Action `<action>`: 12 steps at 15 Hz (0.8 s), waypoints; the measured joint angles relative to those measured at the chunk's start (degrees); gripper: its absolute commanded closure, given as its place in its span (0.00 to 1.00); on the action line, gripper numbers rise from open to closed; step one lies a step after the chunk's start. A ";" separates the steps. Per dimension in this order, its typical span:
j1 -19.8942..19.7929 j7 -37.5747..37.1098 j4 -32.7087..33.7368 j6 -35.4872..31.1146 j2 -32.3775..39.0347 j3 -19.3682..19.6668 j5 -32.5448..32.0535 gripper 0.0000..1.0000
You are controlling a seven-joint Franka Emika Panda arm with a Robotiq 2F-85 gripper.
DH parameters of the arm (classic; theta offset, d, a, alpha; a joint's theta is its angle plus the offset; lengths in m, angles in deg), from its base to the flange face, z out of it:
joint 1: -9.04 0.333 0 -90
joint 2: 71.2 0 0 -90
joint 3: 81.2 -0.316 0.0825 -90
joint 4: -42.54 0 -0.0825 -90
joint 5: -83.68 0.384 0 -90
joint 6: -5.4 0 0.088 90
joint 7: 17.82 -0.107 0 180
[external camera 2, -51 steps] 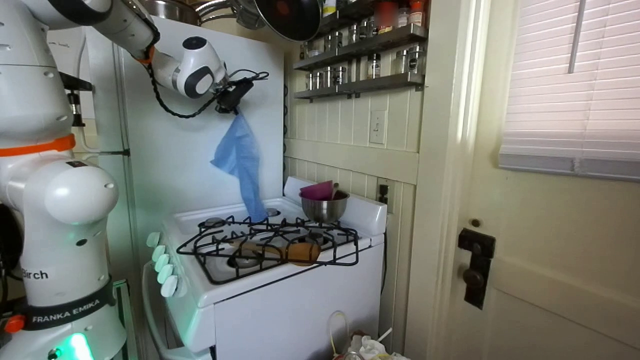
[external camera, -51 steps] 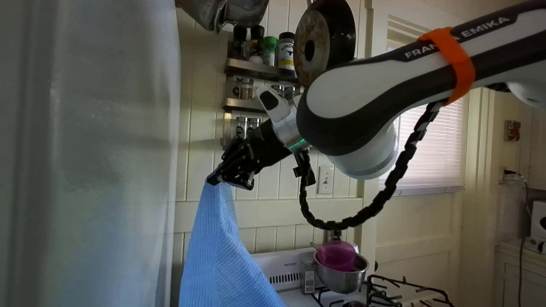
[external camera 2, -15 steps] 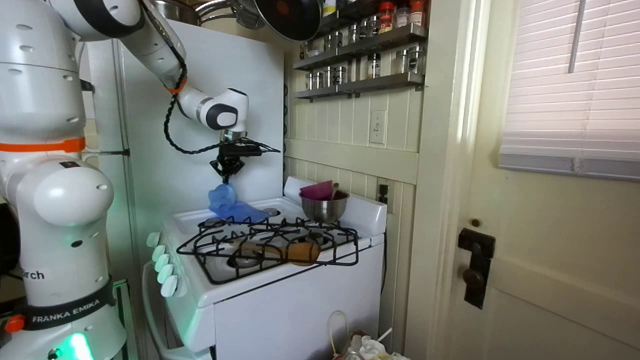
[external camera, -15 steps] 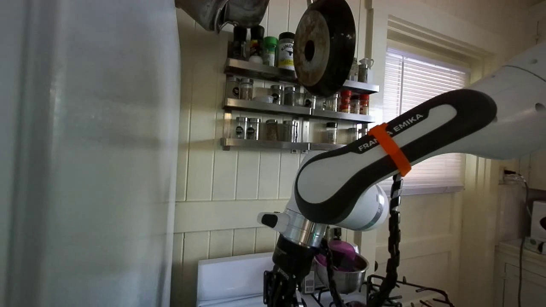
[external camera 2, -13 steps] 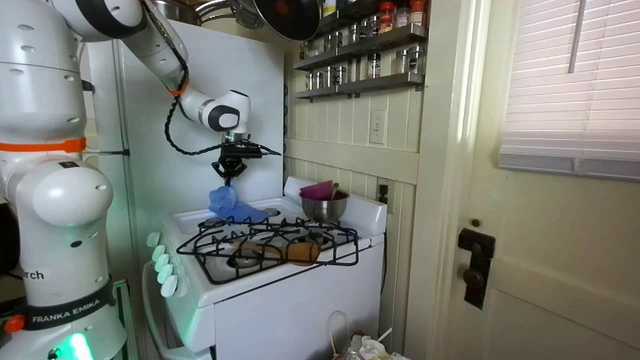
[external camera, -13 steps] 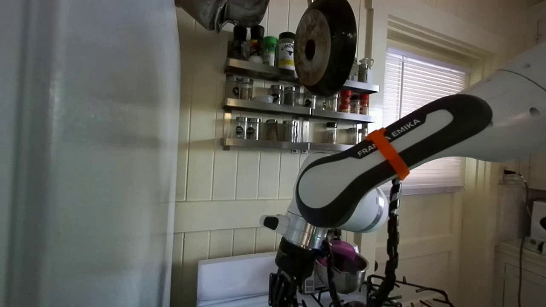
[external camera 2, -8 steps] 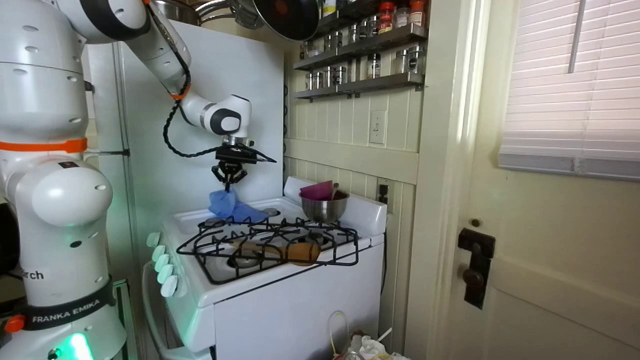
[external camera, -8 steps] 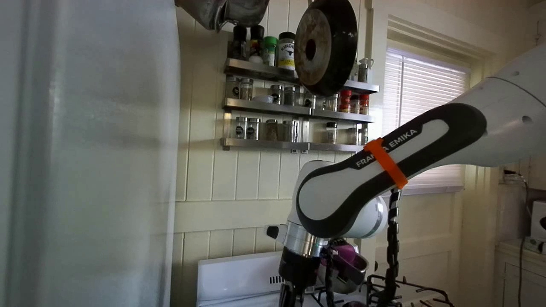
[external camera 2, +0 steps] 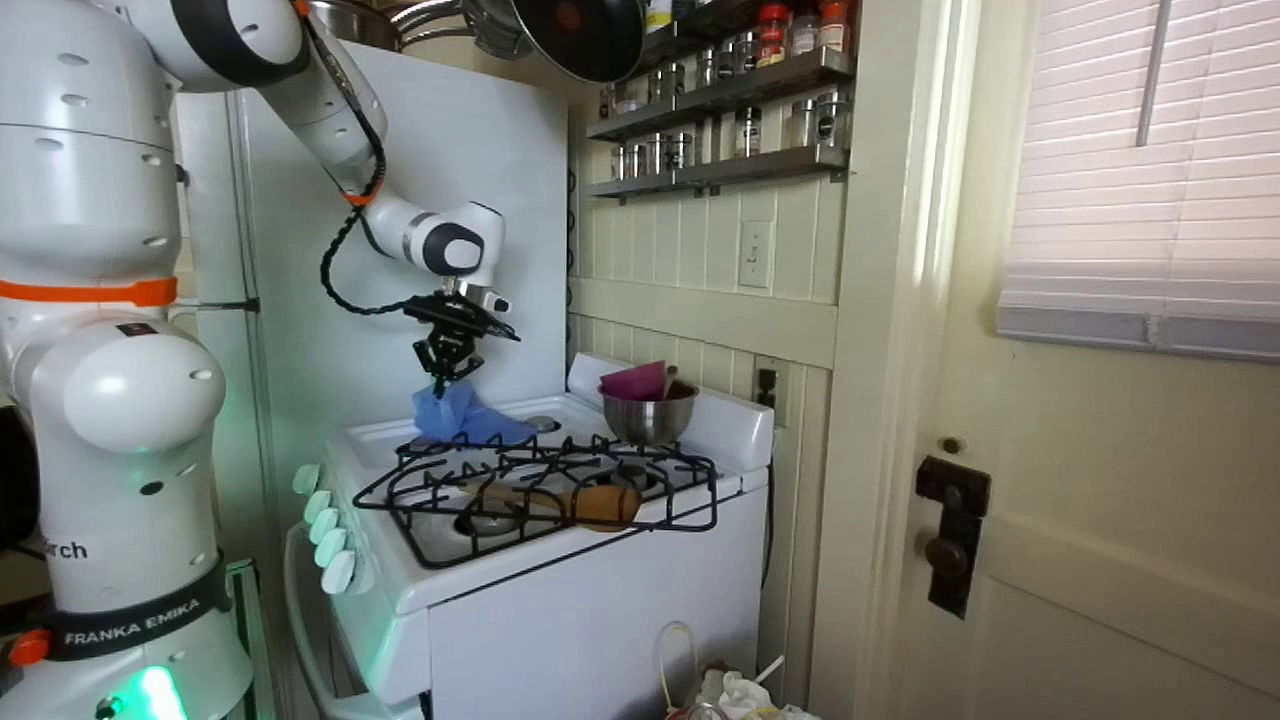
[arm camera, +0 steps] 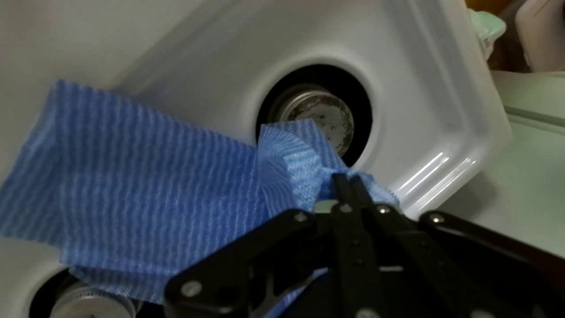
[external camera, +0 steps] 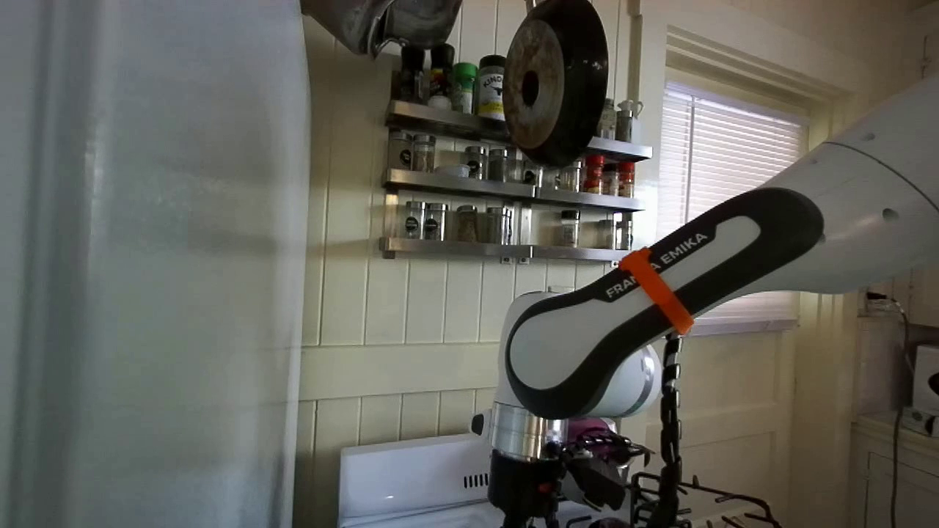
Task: Use the blue towel to wipe the stove
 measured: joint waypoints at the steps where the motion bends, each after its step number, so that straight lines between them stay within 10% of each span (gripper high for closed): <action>1: 0.00 -2.31 0.10 1.04 0.12 0.00 0.35 0.73; 9: -0.01 -9.85 0.34 -1.22 -0.97 -0.06 0.33 0.15; 10: 0.02 -10.82 0.38 -1.23 -1.34 -0.16 0.33 0.33; 12: 0.11 -12.21 0.66 -1.30 -2.05 -0.54 0.33 0.17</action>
